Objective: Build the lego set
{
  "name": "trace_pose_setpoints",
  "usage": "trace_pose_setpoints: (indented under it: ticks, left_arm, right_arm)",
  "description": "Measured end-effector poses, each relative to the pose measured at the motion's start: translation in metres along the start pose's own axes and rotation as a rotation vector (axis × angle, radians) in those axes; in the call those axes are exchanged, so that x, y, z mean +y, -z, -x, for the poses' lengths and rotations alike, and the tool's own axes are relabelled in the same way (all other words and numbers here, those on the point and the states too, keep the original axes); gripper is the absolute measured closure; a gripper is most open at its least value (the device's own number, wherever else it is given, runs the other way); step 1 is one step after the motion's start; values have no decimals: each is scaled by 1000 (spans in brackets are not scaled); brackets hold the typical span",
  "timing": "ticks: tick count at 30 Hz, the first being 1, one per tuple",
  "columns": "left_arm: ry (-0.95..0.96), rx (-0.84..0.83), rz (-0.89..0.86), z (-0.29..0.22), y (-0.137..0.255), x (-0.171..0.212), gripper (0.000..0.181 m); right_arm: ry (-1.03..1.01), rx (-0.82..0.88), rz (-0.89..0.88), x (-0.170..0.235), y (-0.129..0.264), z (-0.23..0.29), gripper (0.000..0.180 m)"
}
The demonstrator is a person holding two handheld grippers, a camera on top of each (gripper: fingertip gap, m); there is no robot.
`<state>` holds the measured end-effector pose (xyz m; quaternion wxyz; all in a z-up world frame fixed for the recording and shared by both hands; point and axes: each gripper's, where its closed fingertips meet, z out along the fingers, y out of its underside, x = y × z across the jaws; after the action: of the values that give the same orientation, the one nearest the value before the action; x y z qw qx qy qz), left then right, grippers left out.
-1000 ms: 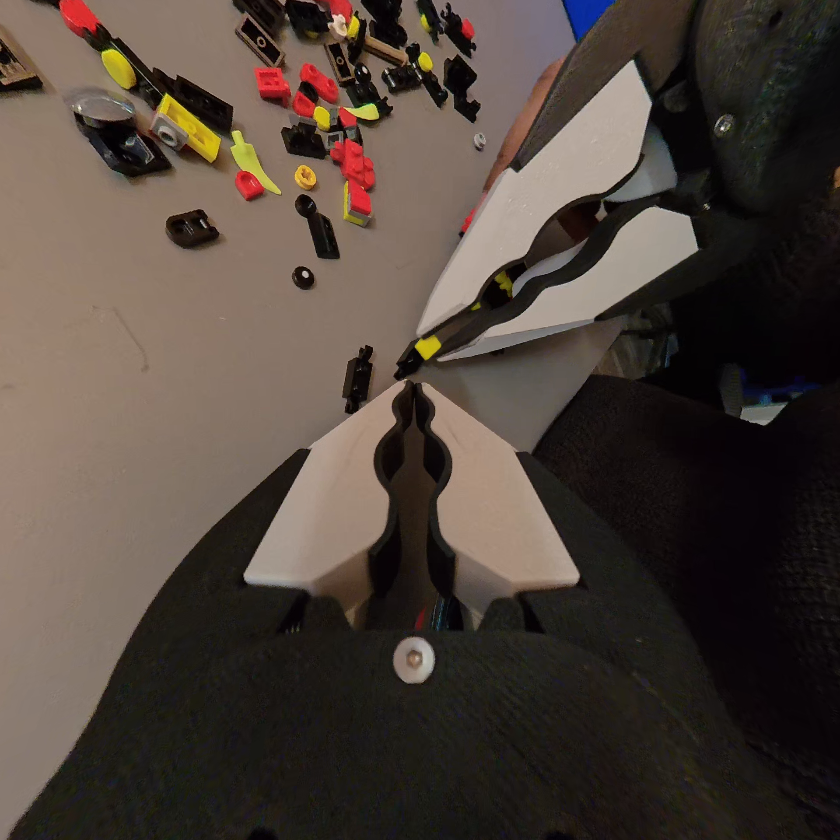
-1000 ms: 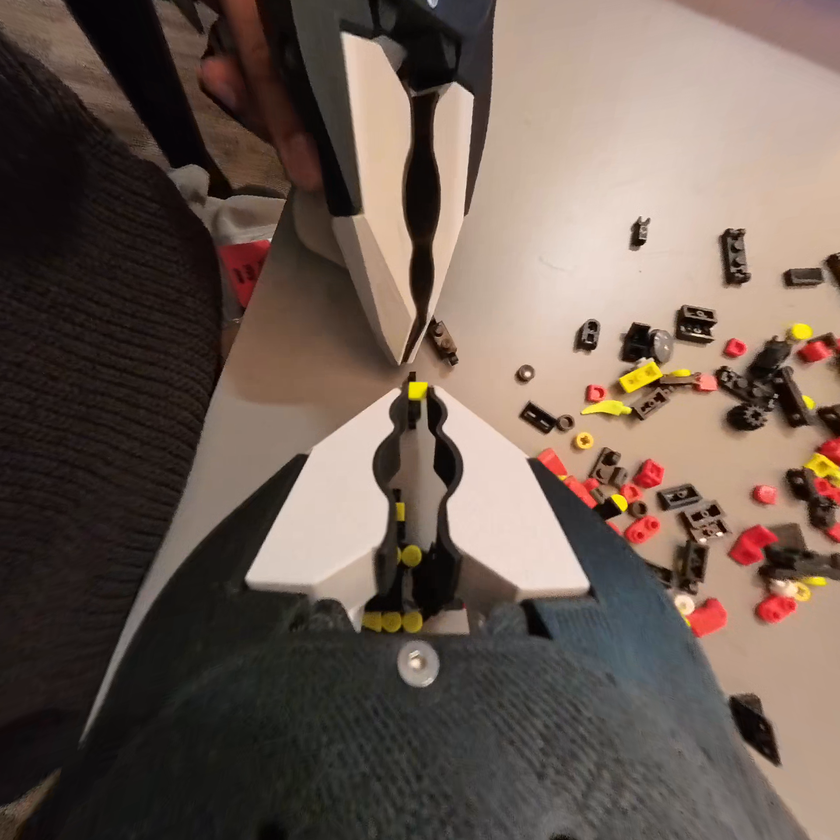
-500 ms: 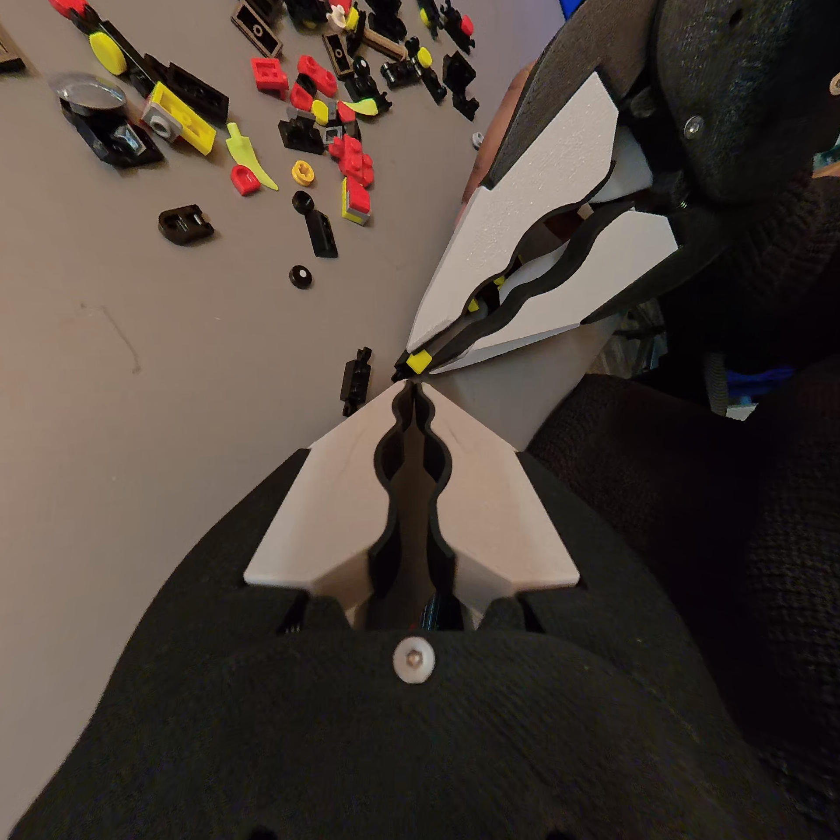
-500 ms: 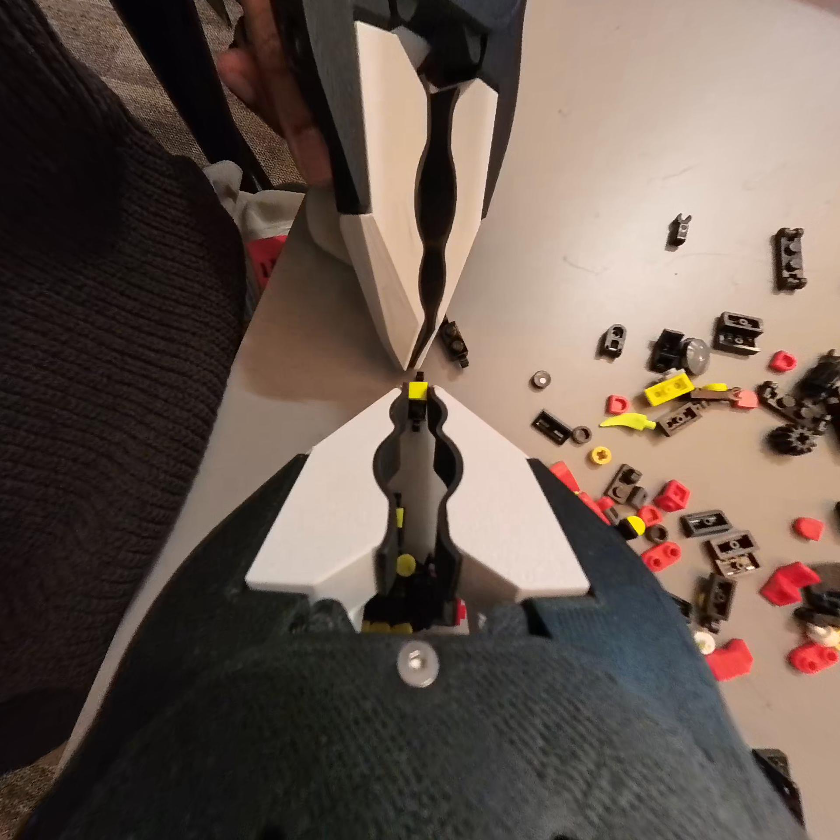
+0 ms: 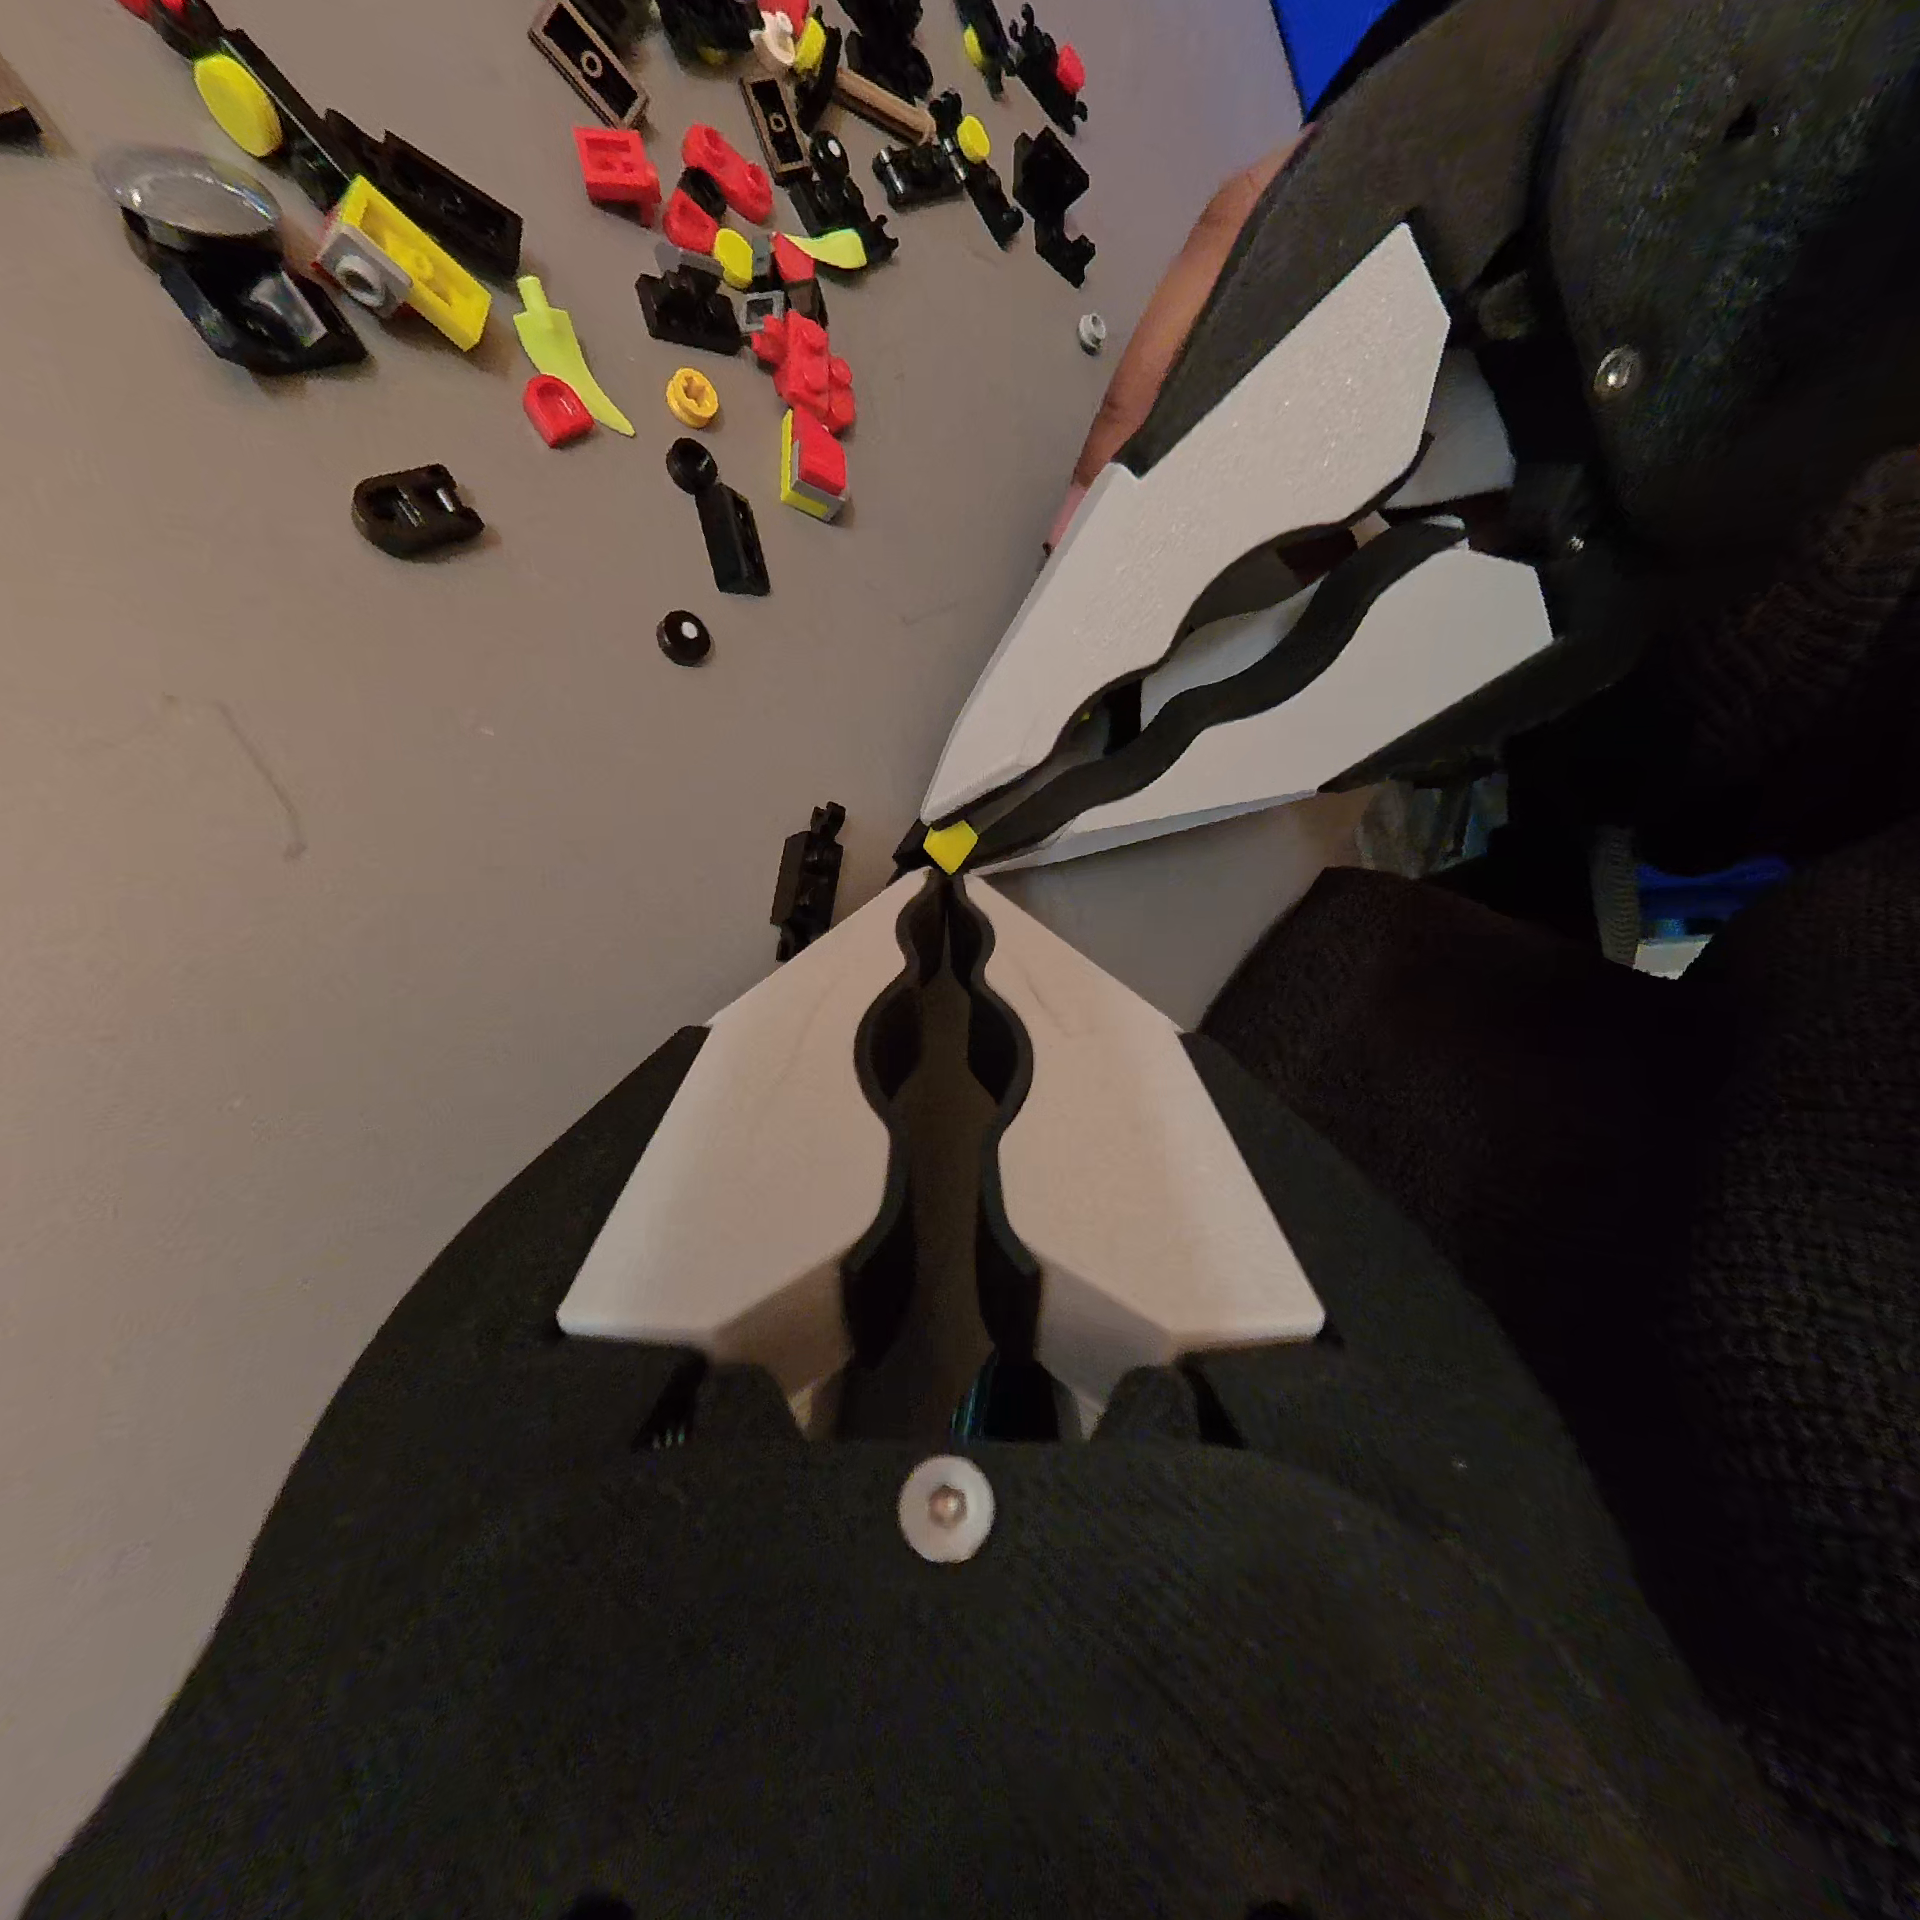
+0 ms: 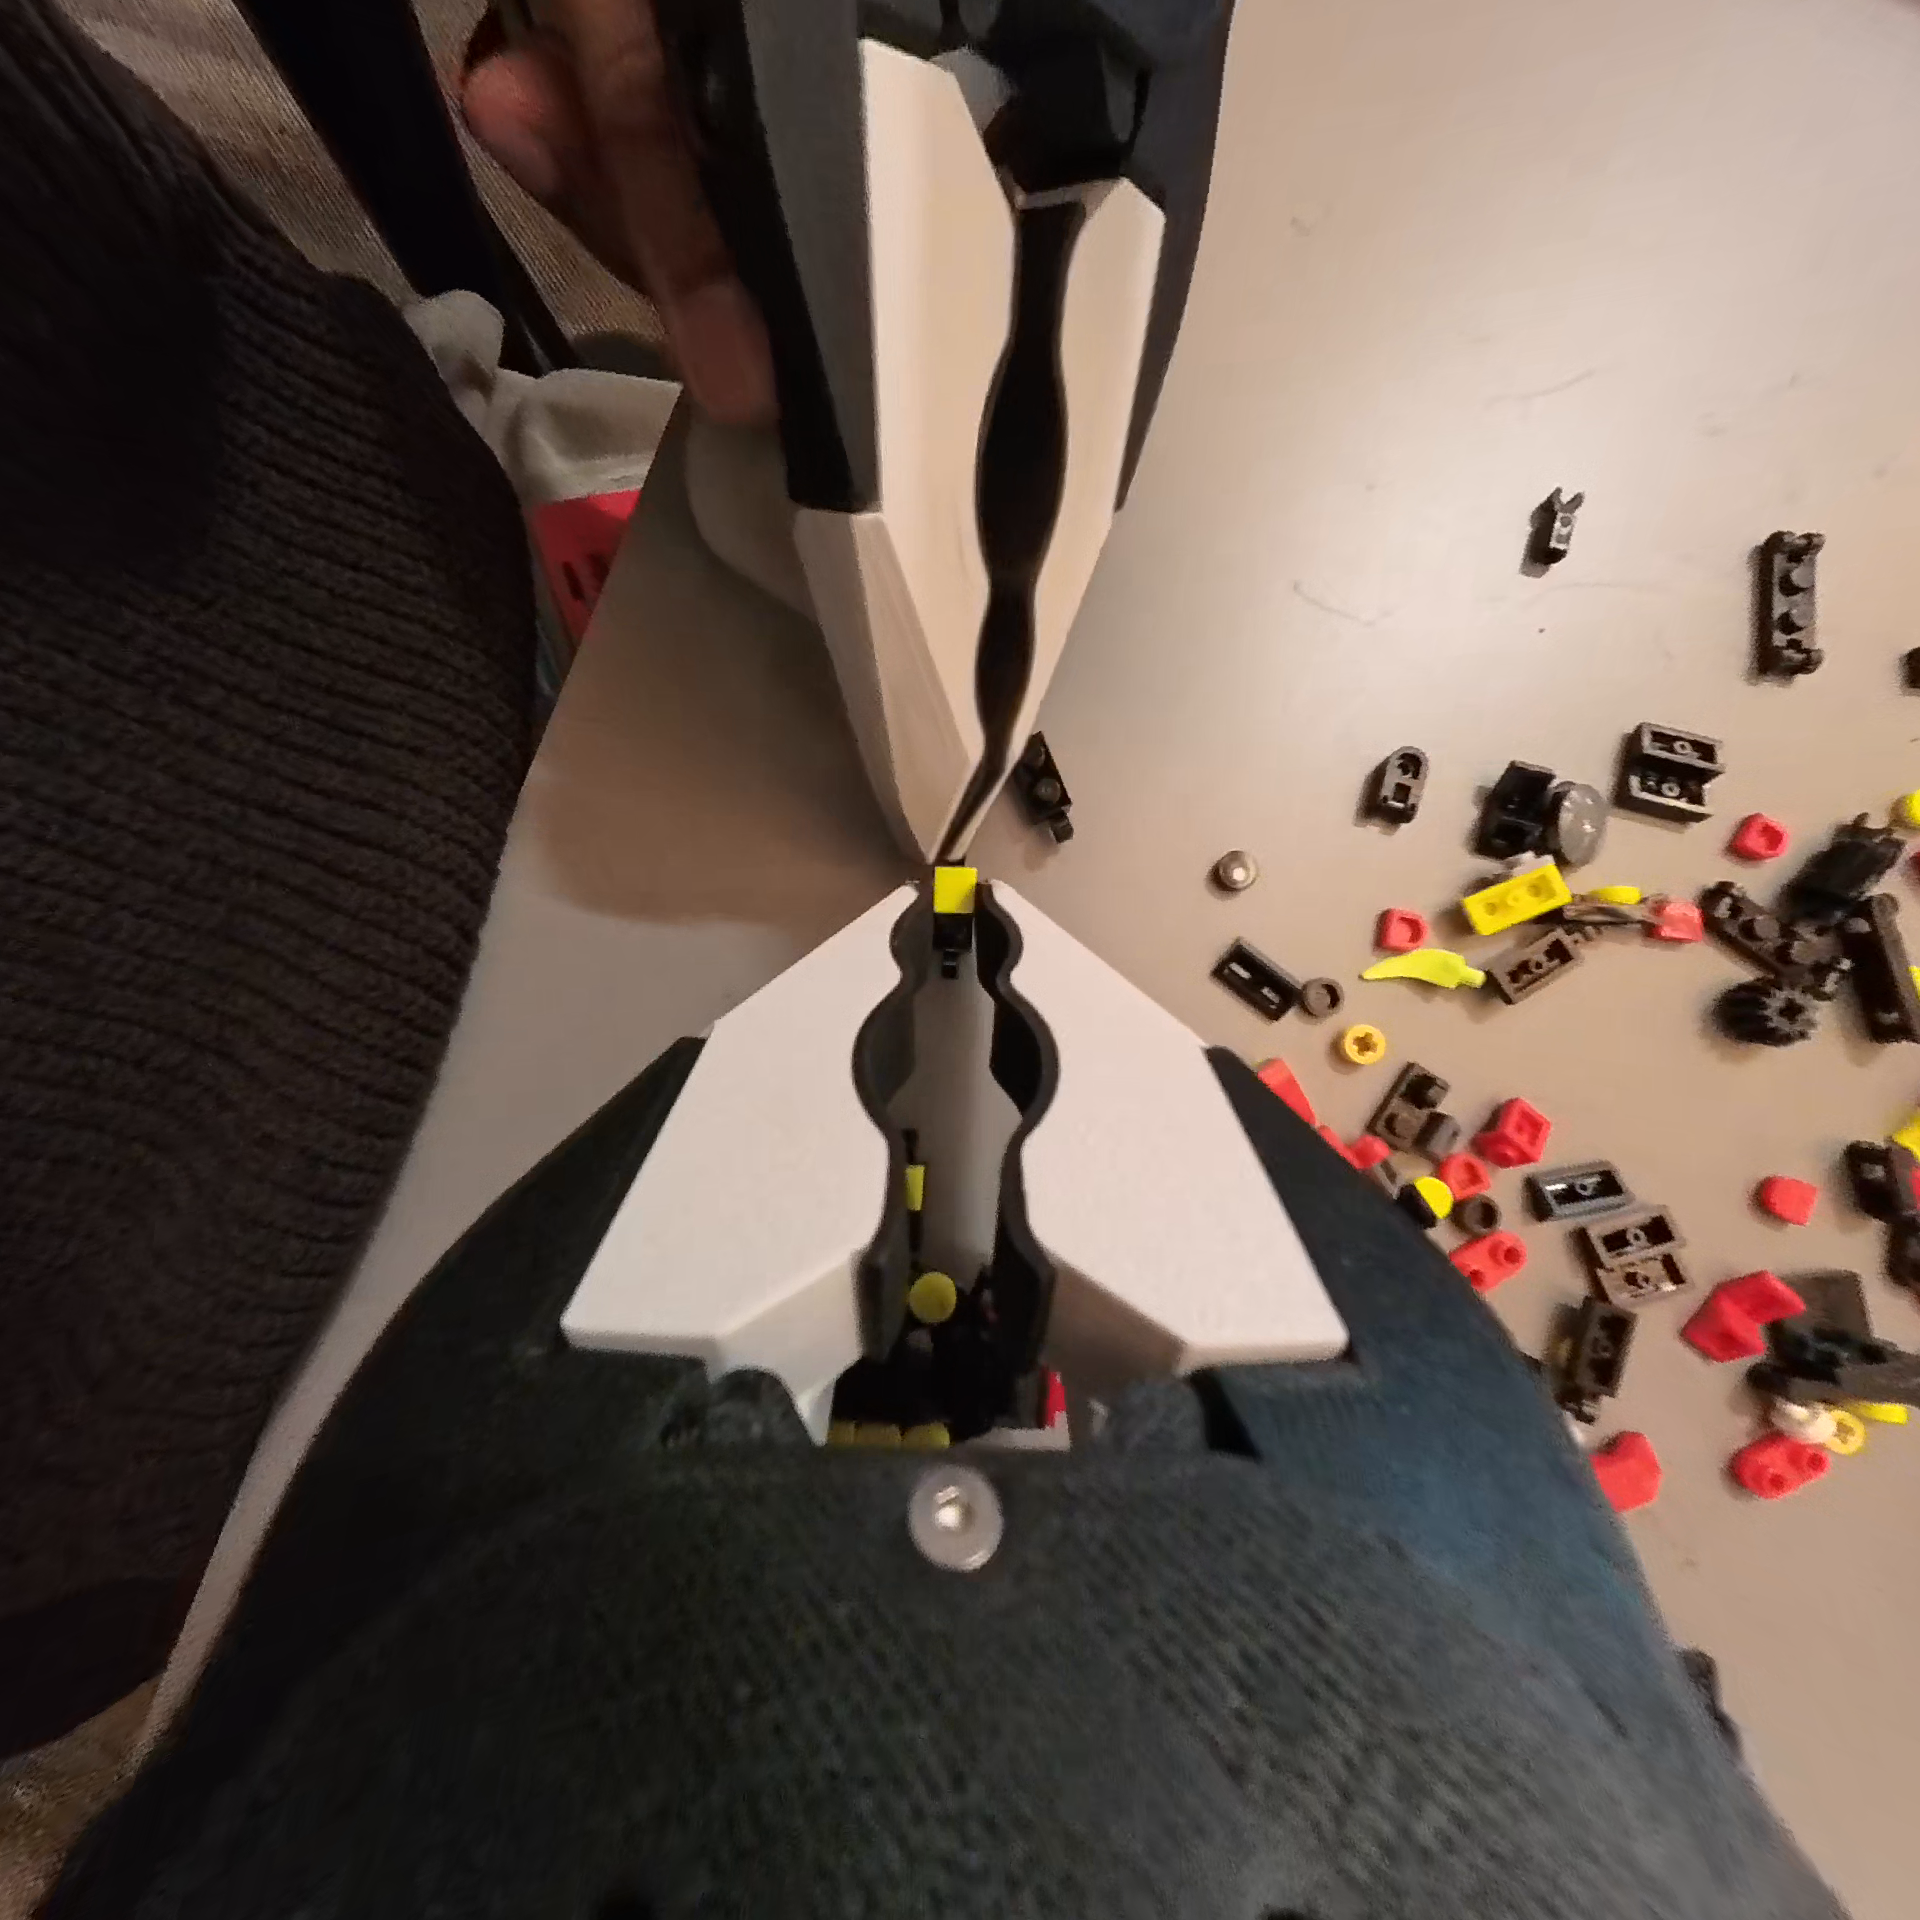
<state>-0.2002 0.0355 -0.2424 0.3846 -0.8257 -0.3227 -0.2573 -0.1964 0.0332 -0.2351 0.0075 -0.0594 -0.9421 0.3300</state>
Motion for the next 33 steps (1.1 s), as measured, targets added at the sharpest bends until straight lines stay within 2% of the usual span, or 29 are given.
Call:
trace_pose_setpoints:
  ticks: [14,22,26,33]
  left_arm:
    - [93,15,-24,3,2,-4,181]
    - [41,-30,-11,3,1,-2,180]
    - [-34,-122,3,8,1,-1,180]
    - [46,-38,-8,4,3,-2,181]
  right_arm:
    - [60,43,56,-1,-2,1,173]
    - [81,59,85,-1,-3,1,173]
    - [79,54,97,-1,-3,1,173]
    - [78,60,111,-1,-4,1,173]
